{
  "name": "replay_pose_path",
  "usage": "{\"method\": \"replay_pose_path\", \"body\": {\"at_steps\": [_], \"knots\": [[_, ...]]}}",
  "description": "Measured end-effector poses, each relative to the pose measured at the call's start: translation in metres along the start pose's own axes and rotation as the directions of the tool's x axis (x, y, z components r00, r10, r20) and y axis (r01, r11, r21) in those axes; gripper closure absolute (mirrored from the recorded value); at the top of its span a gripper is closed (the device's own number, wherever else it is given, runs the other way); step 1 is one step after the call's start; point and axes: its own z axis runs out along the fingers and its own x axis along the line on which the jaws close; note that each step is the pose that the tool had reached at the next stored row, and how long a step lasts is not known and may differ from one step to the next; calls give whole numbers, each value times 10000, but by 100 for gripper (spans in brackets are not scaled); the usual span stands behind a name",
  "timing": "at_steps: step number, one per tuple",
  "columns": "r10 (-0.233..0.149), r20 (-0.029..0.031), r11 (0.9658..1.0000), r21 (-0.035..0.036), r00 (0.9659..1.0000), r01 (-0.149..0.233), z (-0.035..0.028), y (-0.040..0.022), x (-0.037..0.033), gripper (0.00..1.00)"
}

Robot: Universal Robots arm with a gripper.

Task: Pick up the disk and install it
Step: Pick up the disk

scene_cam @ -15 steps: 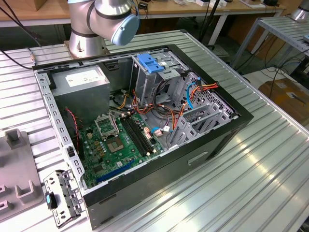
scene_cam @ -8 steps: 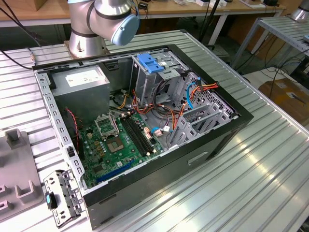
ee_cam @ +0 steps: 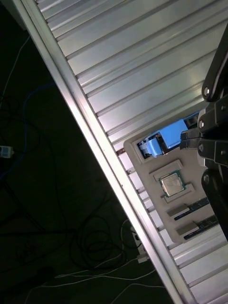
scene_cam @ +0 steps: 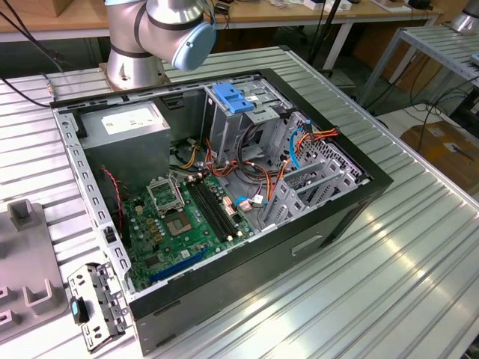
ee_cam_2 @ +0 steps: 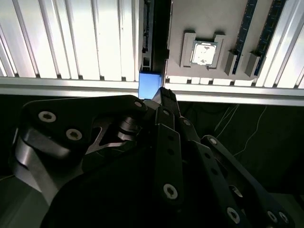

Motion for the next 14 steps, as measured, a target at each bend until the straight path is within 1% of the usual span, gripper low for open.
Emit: {"method": "replay_pose_path", "body": {"at_steps": [7, 10, 14], "knots": [[-30, -1, 10000, 0, 10000, 30, 0, 0, 0, 89], [-146, -2, 9999, 2, 9999, 146, 0, 0, 0, 89], [-428, -3, 9991, 12, 9991, 428, 0, 0, 0, 89]]}}
